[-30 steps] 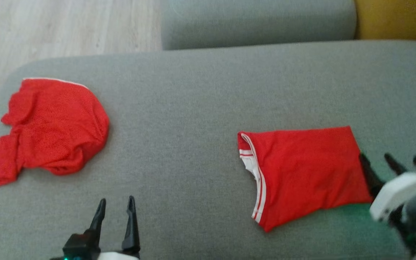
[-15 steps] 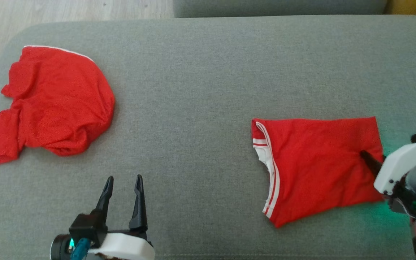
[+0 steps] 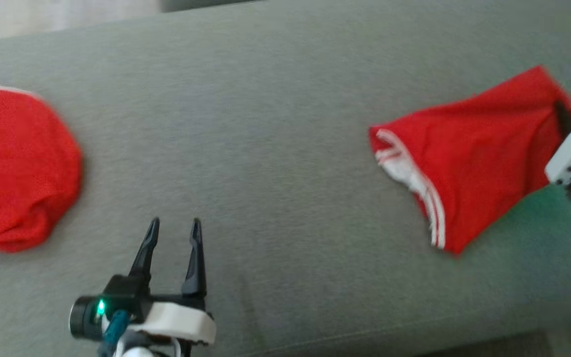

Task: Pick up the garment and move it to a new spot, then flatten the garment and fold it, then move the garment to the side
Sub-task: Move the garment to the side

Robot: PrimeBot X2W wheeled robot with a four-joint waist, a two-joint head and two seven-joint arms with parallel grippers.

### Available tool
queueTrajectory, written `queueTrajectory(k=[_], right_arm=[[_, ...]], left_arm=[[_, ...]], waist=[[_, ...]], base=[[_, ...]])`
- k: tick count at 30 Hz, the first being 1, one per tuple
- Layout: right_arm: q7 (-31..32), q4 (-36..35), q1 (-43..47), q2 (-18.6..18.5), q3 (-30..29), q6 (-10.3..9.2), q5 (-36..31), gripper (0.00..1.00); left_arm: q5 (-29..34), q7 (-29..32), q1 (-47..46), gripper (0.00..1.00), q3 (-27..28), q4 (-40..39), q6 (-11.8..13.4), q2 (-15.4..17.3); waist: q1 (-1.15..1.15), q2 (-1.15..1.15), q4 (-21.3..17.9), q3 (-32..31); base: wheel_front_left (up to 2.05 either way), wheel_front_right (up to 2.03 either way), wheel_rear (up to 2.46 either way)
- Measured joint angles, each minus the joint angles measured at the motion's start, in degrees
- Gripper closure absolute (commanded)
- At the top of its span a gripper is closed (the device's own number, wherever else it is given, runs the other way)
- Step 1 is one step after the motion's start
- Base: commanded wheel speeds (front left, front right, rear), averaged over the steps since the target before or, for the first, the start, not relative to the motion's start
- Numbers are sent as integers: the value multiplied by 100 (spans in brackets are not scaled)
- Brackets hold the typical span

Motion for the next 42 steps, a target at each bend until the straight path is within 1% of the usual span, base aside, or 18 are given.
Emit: queueTrajectory(k=[4, 8, 12, 15, 18, 19, 20, 21, 24, 27, 29, 32, 35, 37, 39, 42], right_arm=[[-597, 448, -388, -99, -286, 0, -379, 100], [-1138, 1000, -906, -285, -750, 0, -803, 100], [-1614, 1488, -1473, -526, -1337, 0, -1288, 100], [-1961, 1824, -1761, -735, -1771, 0, -1695, 100], [-2240, 2157, -1982, -808, -2192, 0, -2086, 100], [-2325, 2250, -2029, -808, -2270, 0, -2261, 78], [-2401, 2332, -2057, -794, -2342, 0, -2415, 16], [-2494, 2398, -2081, -779, -2429, 0, -2564, 0], [-2752, 2475, -2117, -755, -2553, 0, -3089, 0], [-3040, 2477, -2126, -686, -2602, 0, -3434, 0], [-3185, 2477, -2153, -576, -2528, 0, -3556, 0], [-3353, 2412, -2215, -349, -2274, 0, -3551, 0], [-3451, 2118, -2158, -140, -1980, 0, -3310, 0], [-3495, 1791, -1909, -63, -1729, 0, -3093, 0], [-3530, 1396, -1467, 53, -1533, 0, -2760, 0], [-3518, 665, -497, 283, -1288, 0, -2309, 0]], left_arm=[[202, 0, -227, 0, -27, 5, -134, -4], [327, 0, -444, 0, -120, -9, -192, -12], [411, 0, -494, 0, -180, -23, -196, -13], [455, 0, -486, 0, -188, -26, -190, -14], [495, 0, -479, 0, -181, -40, -190, -12], [495, 0, -480, 0, -179, -45, -190, -12], [495, 0, -480, 0, -178, -46, -190, -12], [495, 0, -478, 0, -176, -47, -188, -12], [494, 0, -479, 0, -175, -52, -180, -11], [485, 0, -479, 0, -177, -66, -136, -11], [428, 0, -478, 0, -178, -70, -130, -11], [301, 0, -477, 0, -180, -70, -100, -12], [130, 0, -459, 0, -202, -70, -34, -12], [20, 0, -451, 0, -219, -70, 13, -13], [-83, 0, -405, 0, -224, -69, 51, -13], [-221, 0, -235, 0, -218, -24, 101, -14]], waist=[[0, 0, -347, 223], [0, 0, -505, 554], [0, 0, -514, 859], [0, 0, -415, 985], [0, 0, -306, 1077], [0, 0, -274, 1099], [0, 0, -250, 1112], [0, 0, -232, 1119], [0, 0, -217, 1100], [0, 0, -232, 1016], [0, 0, -247, 932], [0, 0, -265, 758], [0, 0, -255, 525], [0, 0, -226, 355], [0, 0, -174, 172], [0, 0, -53, -113]], base=[[0, 0, 0], [0, 0, 0], [0, 0, 0], [0, 0, 0], [0, 0, 0], [0, 0, 0], [0, 0, 0], [0, 0, 0], [0, 0, 0], [0, 0, 0], [0, 0, 0], [0, 0, 0], [0, 0, 0], [0, 0, 0], [0, 0, 0], [0, 0, 0]])
